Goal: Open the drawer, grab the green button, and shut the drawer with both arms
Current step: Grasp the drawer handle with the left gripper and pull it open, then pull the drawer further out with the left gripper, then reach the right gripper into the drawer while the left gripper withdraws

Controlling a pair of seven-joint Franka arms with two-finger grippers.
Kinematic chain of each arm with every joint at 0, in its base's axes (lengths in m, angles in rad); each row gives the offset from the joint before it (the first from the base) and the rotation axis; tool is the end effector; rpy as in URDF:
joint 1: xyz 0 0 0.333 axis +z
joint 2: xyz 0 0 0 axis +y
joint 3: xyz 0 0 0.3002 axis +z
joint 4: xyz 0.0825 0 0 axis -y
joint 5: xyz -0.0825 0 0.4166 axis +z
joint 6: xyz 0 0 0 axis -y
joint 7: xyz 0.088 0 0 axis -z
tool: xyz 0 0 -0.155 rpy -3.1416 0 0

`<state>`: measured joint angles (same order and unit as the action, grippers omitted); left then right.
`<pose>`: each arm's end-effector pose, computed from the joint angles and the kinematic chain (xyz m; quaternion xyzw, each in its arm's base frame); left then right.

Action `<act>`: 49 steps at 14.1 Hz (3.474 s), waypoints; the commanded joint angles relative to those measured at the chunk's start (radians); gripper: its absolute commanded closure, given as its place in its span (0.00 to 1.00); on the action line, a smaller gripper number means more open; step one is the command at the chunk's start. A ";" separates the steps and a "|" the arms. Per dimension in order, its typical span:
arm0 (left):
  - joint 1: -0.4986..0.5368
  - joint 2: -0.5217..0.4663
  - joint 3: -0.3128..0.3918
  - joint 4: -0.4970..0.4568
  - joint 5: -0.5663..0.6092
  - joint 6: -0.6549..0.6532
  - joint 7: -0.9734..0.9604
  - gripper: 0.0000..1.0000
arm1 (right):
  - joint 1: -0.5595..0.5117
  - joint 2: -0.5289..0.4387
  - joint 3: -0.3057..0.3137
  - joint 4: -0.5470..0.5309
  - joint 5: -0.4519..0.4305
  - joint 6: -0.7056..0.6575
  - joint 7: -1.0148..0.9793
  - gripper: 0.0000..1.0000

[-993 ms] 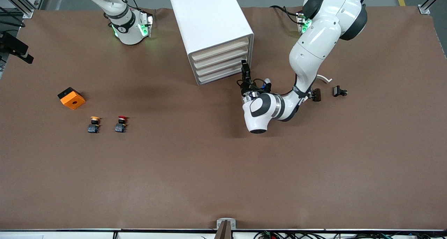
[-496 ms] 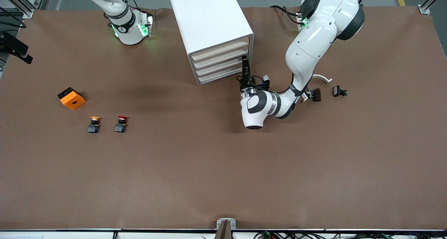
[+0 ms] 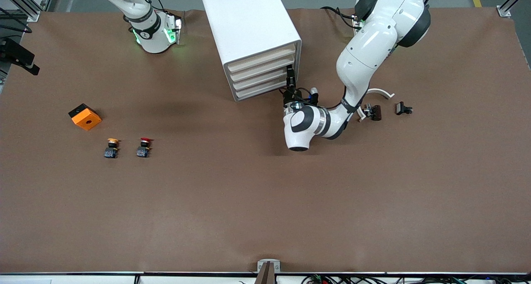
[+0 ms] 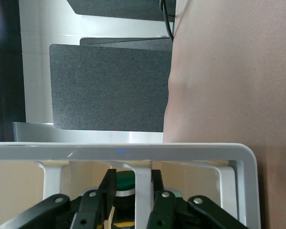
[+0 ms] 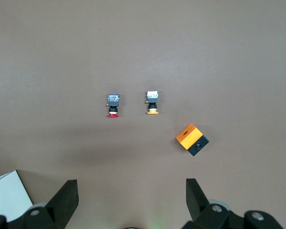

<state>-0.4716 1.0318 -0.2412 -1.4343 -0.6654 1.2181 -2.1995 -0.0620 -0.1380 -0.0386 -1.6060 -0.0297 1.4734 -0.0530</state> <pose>0.3522 -0.4405 0.0691 -0.4902 -0.5471 0.4820 0.4775 0.5319 -0.0598 0.6120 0.9996 -0.0251 0.0017 0.0123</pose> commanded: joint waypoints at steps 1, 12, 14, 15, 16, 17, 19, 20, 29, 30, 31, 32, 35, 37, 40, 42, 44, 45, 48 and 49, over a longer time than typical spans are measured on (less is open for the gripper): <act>-0.021 0.013 0.003 0.014 0.000 -0.015 -0.017 0.77 | 0.002 -0.014 -0.001 -0.005 -0.004 -0.008 0.007 0.00; -0.010 0.014 0.011 0.018 0.004 -0.015 -0.017 0.89 | 0.005 0.028 -0.001 0.018 -0.006 -0.012 0.007 0.00; -0.005 0.014 0.037 0.022 0.012 -0.015 -0.016 0.89 | 0.002 0.049 -0.001 0.021 -0.004 -0.010 -0.005 0.00; -0.005 0.013 0.054 0.023 0.013 -0.015 -0.014 0.89 | 0.005 0.060 -0.001 0.020 -0.003 -0.005 0.005 0.00; -0.004 0.011 0.057 0.023 0.018 -0.015 -0.012 0.89 | 0.005 0.075 -0.001 0.029 -0.003 -0.005 0.004 0.00; 0.005 0.011 0.059 0.023 0.026 -0.015 -0.009 0.89 | 0.010 0.110 -0.001 0.034 -0.004 -0.007 0.002 0.00; 0.033 0.011 0.059 0.023 0.030 -0.015 -0.008 0.89 | 0.014 0.135 -0.001 0.066 -0.009 -0.010 -0.010 0.00; 0.044 0.010 0.059 0.023 0.032 -0.015 -0.008 0.89 | 0.014 0.139 -0.001 0.067 -0.012 -0.008 -0.010 0.00; 0.165 0.007 0.057 0.089 0.030 -0.018 -0.002 0.89 | 0.018 0.219 -0.001 0.074 -0.019 -0.004 -0.010 0.00; 0.191 0.010 0.057 0.118 0.023 -0.017 0.004 0.89 | 0.018 0.219 -0.001 0.074 -0.019 -0.001 -0.010 0.00; 0.198 0.013 0.057 0.132 0.020 -0.012 0.004 0.88 | 0.011 0.231 -0.003 0.074 -0.021 0.004 -0.010 0.00; 0.211 0.014 0.059 0.132 0.021 -0.009 0.004 0.87 | 0.011 0.273 -0.003 0.075 -0.024 -0.001 -0.008 0.00; 0.240 0.014 0.056 0.153 0.018 -0.009 0.006 0.87 | 0.019 0.285 -0.004 0.081 -0.064 0.002 -0.011 0.00; 0.248 0.017 0.057 0.161 -0.009 -0.006 0.007 0.87 | 0.024 0.285 -0.003 0.081 -0.075 0.002 -0.010 0.00; 0.255 0.025 0.057 0.161 -0.037 0.001 0.007 0.86 | 0.014 0.305 -0.003 0.092 -0.093 0.018 -0.010 0.00; 0.254 0.025 0.056 0.160 -0.039 0.001 0.007 0.77 | 0.016 0.307 -0.004 0.092 -0.117 0.042 0.004 0.00; 0.254 0.025 0.056 0.157 -0.043 0.003 0.007 0.42 | 0.019 0.307 -0.004 0.090 -0.116 0.048 0.054 0.00; 0.252 0.025 0.056 0.157 -0.057 0.004 0.007 0.21 | 0.024 0.307 -0.003 0.090 -0.105 0.047 0.123 0.00; 0.251 0.025 0.053 0.157 -0.062 0.003 0.006 0.00 | 0.088 0.307 0.000 0.089 -0.084 0.038 0.316 0.00; 0.252 0.025 0.049 0.157 -0.062 0.003 0.006 0.00 | 0.115 0.307 0.002 0.084 -0.075 0.038 0.416 0.00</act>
<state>-0.2187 1.0499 -0.1904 -1.2934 -0.7073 1.2340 -2.1961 0.0008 0.1584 -0.0377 -1.5392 -0.1166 1.5254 0.2186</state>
